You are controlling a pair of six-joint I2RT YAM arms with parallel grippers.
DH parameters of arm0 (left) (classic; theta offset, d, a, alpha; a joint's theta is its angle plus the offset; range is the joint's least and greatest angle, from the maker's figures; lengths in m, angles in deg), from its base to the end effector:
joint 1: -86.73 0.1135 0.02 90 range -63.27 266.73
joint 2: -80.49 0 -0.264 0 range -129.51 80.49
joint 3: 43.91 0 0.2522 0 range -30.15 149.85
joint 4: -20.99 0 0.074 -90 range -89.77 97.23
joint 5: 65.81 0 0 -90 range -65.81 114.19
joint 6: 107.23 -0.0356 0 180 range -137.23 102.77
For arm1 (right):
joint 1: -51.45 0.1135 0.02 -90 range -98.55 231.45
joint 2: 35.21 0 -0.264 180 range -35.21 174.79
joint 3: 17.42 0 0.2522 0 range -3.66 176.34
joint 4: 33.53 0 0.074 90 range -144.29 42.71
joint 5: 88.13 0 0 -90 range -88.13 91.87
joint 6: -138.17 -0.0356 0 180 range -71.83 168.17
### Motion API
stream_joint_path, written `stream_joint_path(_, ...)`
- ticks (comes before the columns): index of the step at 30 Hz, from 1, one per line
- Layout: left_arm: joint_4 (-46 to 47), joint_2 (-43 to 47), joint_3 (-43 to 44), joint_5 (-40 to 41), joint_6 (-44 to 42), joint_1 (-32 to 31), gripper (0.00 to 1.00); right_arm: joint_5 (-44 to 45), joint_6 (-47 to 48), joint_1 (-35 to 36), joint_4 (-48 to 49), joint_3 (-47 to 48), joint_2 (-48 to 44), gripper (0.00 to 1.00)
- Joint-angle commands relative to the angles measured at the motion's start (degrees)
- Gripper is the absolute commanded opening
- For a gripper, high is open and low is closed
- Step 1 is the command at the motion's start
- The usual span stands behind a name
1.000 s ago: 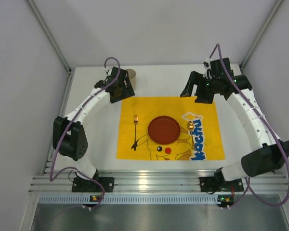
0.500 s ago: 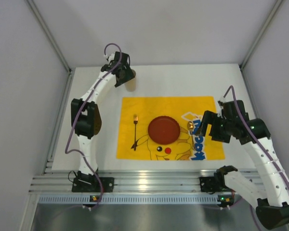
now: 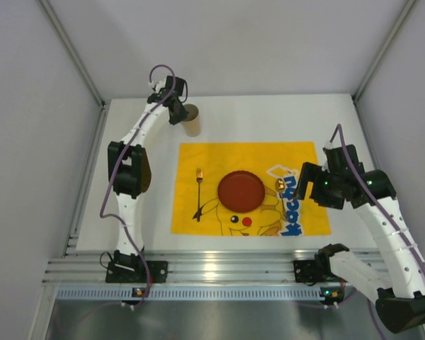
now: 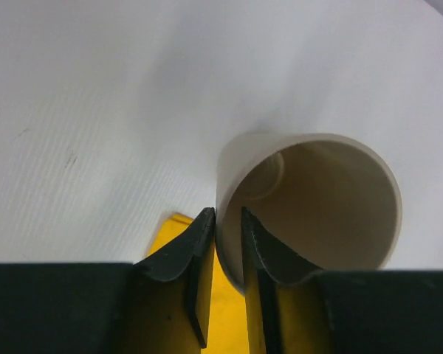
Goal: Set the dinner table for one person
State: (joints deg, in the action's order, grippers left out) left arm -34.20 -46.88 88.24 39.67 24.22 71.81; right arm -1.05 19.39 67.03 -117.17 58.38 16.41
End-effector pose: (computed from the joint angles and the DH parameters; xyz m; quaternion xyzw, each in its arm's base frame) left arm 0.4862 -0.1197 0.2609 -0.2583 0.8970 -0.0468 0.3556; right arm 0.1361 0.0398 0.3294 0.1042 0.9588 0.1222 0.2345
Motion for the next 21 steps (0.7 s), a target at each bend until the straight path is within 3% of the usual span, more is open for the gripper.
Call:
stream_joint_path(1,-0.14,-0.77,2.02,-0.8,-1.37,0.77,0.17,0.64,1.26,-0.02,0.98,2.65,1.11,0.89)
stream_joint_path(7,0.03,-0.77,2.11,-6.16,-4.62,0.85,0.0,-0.86,1.97,0.07,2.82,4.14,4.45,0.89)
stream_joint_path(13,-0.58,2.82,2.37,-15.12,-9.98,-1.95,0.0,-5.42,3.99,-0.02,6.16,12.74,12.96,0.89)
stream_joint_path(21,-9.97,9.24,3.78,-16.96,-20.53,-10.03,0.0,-12.45,2.59,0.33,9.24,27.41,25.8,0.88)
